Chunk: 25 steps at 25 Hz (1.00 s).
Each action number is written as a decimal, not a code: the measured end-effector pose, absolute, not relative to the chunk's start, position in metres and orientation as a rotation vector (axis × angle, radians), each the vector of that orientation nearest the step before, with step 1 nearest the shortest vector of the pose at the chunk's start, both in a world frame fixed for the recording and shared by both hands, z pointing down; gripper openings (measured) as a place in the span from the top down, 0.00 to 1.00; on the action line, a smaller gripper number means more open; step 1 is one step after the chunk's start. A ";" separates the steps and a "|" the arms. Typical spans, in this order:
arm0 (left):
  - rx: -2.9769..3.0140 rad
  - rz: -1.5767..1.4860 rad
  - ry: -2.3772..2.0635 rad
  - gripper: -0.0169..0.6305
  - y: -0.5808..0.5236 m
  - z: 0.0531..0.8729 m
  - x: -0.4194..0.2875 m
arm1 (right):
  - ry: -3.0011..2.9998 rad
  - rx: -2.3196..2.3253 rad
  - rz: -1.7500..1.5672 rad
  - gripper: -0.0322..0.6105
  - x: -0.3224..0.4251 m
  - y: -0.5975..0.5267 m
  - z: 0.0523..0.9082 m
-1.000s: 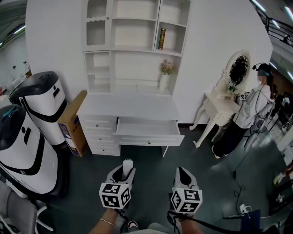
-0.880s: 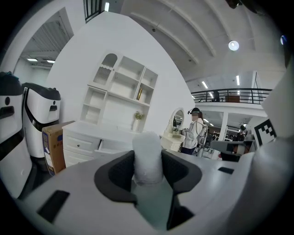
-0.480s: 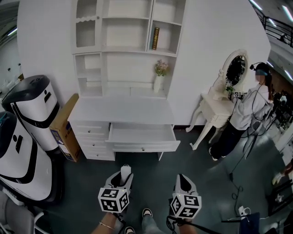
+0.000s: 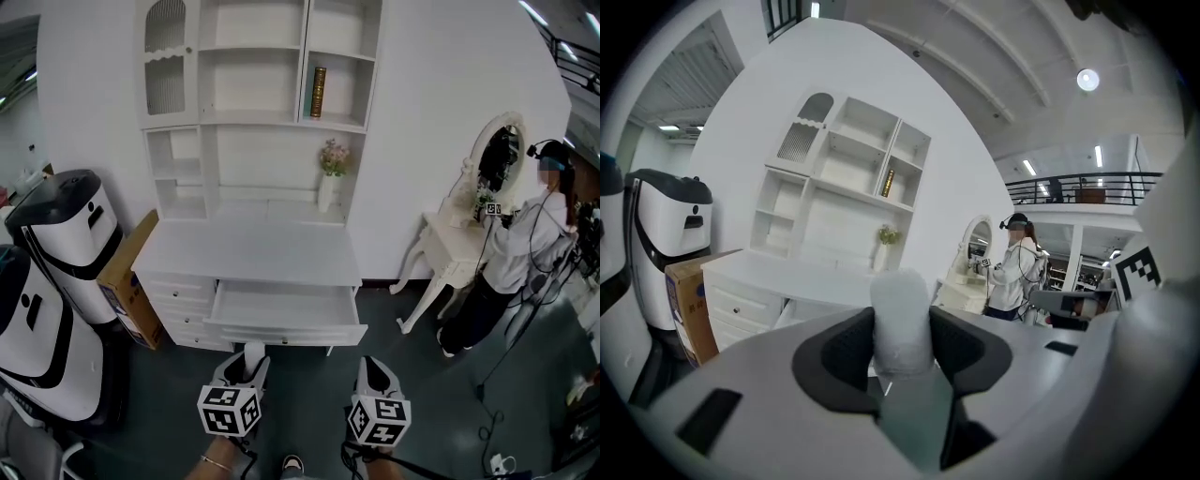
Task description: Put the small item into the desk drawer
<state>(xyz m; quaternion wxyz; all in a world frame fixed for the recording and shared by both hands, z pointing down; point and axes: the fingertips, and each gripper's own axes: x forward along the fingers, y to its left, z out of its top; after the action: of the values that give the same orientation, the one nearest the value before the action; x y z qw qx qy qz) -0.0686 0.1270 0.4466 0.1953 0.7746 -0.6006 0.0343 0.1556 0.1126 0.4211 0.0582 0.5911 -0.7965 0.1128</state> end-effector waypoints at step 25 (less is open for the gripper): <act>2.133 0.119 -1.724 0.71 -0.050 0.450 -0.075 | -2.419 1.712 0.395 0.94 0.151 -0.073 0.439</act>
<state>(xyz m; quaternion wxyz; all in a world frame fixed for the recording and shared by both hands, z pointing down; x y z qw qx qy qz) -0.0752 -0.0502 0.4499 0.1969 0.7619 -0.6155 0.0426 0.1512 -0.0726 0.4389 0.0760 0.5710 -0.8067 0.1318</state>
